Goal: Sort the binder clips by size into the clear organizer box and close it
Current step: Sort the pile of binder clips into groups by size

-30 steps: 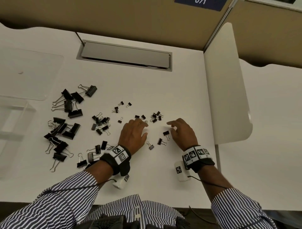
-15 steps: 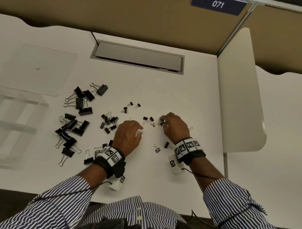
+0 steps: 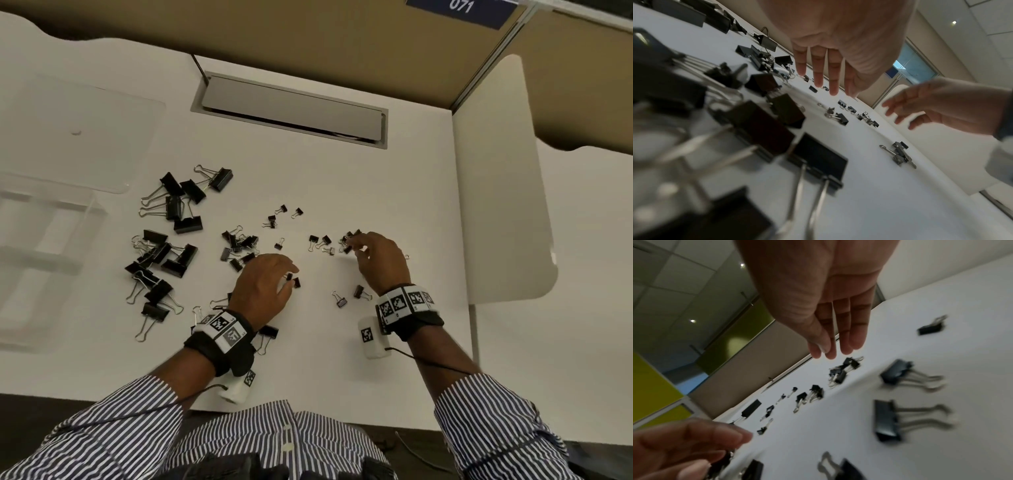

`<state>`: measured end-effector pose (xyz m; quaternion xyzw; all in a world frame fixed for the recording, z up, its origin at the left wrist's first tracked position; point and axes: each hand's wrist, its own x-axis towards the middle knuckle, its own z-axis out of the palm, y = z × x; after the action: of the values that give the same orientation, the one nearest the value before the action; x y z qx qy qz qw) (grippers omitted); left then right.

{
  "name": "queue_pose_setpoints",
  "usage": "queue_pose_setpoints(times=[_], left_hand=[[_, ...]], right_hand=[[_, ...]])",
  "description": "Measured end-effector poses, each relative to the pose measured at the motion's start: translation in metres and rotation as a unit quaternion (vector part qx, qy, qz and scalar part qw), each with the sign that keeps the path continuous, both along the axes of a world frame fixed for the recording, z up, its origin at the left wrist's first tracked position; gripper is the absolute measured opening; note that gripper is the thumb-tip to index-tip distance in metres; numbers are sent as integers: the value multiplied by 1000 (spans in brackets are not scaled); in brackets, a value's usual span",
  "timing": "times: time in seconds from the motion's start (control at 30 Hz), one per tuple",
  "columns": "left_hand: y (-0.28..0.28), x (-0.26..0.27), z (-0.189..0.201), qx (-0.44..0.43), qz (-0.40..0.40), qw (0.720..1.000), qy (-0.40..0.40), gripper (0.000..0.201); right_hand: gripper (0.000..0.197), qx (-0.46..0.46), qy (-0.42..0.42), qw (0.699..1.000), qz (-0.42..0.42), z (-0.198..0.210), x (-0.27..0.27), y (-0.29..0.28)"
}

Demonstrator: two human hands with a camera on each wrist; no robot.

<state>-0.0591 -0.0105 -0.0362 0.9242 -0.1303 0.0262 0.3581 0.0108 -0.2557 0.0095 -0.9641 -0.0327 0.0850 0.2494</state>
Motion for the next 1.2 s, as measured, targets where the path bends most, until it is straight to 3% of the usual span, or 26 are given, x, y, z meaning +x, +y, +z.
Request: queue_pose_setpoints(times=[0.13, 0.43, 0.53, 0.63, 0.8, 0.97, 1.07, 1.2], left_hand=[[16, -3, 7, -14, 2, 1000, 0, 30], [59, -1, 16, -18, 74, 997, 12, 38], [75, -2, 15, 6, 115, 993, 10, 40], [85, -7, 9, 18, 132, 991, 30, 50], [82, -20, -10, 78, 125, 987, 68, 70], [76, -26, -14, 102, 133, 985, 51, 75], [72, -27, -18, 117, 123, 983, 65, 76], [58, -27, -16, 163, 71, 982, 65, 76]], right_hand=[[24, -48, 28, 998, -20, -1, -32, -25], [27, -109, 76, 990, 52, -23, -63, -14], [21, -105, 76, 990, 57, -25, -55, -11], [25, -36, 46, 996, 62, -15, -36, 11], [21, 2, 28, 984, 176, -1, 10, 103], [23, -2, 28, 968, 249, -4, 33, 166], [24, 15, 19, 972, 235, -4, 41, 163], [13, 39, 0, 986, 162, 1, 43, 113]])
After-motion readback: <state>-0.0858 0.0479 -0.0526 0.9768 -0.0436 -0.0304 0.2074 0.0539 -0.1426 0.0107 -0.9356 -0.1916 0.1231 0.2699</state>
